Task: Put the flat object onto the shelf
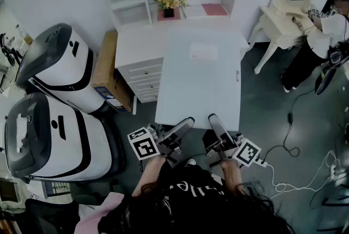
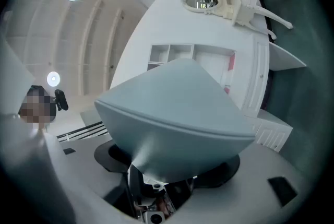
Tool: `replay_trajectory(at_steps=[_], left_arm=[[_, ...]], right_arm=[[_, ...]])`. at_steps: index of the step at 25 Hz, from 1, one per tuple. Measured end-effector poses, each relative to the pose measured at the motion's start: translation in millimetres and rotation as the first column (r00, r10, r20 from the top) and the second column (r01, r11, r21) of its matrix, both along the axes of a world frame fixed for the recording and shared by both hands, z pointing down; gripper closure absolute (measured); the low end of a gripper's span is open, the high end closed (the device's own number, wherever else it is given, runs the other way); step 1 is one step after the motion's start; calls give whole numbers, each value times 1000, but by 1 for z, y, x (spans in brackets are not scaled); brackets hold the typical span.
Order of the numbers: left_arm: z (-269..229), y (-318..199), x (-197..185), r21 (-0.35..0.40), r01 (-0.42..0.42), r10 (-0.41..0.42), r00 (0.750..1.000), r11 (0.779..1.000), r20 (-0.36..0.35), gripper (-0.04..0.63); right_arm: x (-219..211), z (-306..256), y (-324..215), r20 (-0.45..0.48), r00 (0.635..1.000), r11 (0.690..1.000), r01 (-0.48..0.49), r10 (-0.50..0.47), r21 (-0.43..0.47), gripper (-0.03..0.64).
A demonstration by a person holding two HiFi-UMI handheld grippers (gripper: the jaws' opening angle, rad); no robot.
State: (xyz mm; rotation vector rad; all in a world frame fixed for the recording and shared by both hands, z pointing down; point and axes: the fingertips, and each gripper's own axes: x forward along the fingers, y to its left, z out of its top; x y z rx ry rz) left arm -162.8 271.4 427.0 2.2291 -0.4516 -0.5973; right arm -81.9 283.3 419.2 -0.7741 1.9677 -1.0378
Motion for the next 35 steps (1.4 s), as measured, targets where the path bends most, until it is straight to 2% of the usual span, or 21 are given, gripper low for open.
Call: replay_trajectory(at_steps=[10,24,35], left_arm=[[4,2,5,-6,1,-1,1000,1000,-1,222],[9,5,26,-16,-2,3,1000,1000,25,222],[19,-39,39,-43,-25,27,999,999,38,222]], right_arm=[[4,3,1,-10,1000,1000,7,-7,0,308],[26,11,5,29,1000,1000,-2,2,-16,308],[39,22,-38,42,999,999,-23,25,-45,308]])
